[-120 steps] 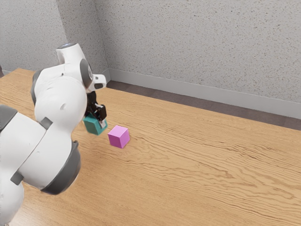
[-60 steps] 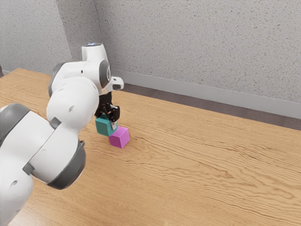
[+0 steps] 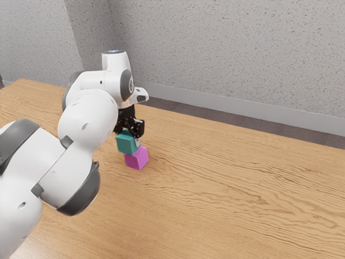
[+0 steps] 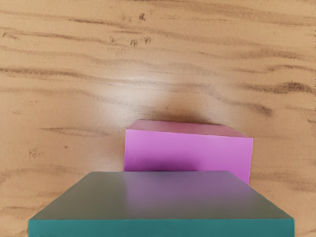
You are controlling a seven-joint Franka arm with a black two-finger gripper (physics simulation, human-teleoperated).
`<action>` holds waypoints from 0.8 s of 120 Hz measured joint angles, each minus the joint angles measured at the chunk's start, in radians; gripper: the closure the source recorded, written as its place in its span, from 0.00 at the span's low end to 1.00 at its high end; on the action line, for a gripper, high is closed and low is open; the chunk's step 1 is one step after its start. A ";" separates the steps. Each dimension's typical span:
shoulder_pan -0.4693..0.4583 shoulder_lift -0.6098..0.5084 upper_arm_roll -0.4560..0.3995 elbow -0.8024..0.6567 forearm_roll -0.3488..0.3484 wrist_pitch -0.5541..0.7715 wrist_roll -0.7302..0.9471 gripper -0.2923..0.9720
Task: Pick up the blue block with one arm, and put the blue block on the pink block with one arm
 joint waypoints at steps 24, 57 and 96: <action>0.001 -0.004 -0.010 0.013 -0.031 0.022 0.040 0.48; 0.008 -0.006 -0.022 0.021 -0.036 0.035 0.089 0.48; -0.023 0.003 0.013 -0.044 -0.030 0.038 0.113 0.48</action>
